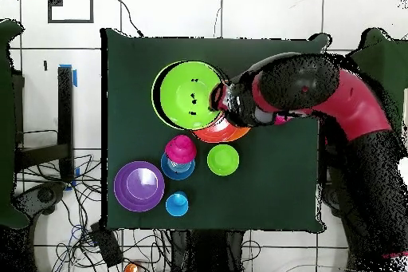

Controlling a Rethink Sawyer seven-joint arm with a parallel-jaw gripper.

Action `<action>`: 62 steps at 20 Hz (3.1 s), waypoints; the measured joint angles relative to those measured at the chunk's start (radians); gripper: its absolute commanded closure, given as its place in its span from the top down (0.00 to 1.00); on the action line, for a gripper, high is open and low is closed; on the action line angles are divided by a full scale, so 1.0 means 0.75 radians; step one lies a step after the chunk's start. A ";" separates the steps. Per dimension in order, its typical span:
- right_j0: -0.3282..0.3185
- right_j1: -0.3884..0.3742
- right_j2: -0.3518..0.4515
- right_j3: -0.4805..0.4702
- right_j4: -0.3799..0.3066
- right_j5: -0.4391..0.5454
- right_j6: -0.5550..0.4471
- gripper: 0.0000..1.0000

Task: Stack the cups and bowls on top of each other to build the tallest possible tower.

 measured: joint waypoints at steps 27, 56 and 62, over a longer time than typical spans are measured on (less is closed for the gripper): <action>0.137 0.246 -0.441 -0.283 -0.224 -0.015 0.012 0.00; 0.167 0.106 -0.441 -0.218 -0.010 -0.152 0.012 0.00; 0.173 0.025 -0.441 -0.147 0.039 -0.152 0.012 0.00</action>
